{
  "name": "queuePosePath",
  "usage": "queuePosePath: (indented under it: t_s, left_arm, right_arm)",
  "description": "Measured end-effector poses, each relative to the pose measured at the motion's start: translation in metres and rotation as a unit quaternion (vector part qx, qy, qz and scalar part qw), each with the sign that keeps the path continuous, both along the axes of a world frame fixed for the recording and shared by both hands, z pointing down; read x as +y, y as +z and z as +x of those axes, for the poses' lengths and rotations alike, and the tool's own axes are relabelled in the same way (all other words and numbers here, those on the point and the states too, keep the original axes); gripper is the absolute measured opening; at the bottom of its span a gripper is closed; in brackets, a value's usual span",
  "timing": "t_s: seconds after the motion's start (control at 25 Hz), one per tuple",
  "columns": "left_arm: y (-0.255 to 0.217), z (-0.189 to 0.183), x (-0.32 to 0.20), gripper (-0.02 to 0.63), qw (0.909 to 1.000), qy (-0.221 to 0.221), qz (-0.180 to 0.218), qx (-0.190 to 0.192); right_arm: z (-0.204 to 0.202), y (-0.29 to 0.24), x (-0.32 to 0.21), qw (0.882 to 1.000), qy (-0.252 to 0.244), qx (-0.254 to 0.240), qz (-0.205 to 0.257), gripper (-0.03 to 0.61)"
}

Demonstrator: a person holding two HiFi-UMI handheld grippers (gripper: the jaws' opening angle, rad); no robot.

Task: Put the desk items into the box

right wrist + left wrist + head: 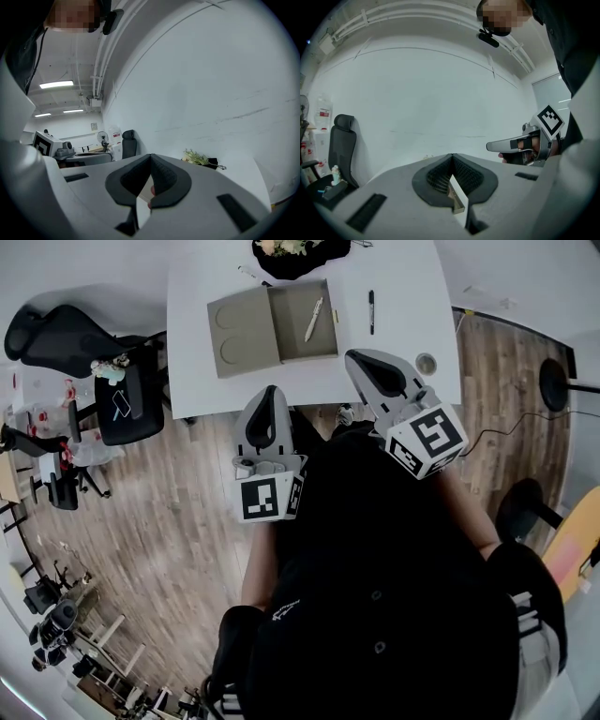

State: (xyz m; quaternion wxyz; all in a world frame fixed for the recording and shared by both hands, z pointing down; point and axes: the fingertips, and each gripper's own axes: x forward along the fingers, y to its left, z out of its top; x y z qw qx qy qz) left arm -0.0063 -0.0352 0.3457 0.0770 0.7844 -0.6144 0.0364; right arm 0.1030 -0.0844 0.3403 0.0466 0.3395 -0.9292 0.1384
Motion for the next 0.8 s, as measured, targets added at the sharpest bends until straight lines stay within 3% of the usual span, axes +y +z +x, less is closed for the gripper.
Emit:
queuePosePath:
  t_s: [0.8]
  left_arm:
    - [0.003, 0.024, -0.019, 0.008, 0.9995, 0.031, -0.006, 0.002]
  right_arm:
    - [0.021, 0.0, -0.004, 1.0, 0.024, 0.001, 0.002, -0.002]
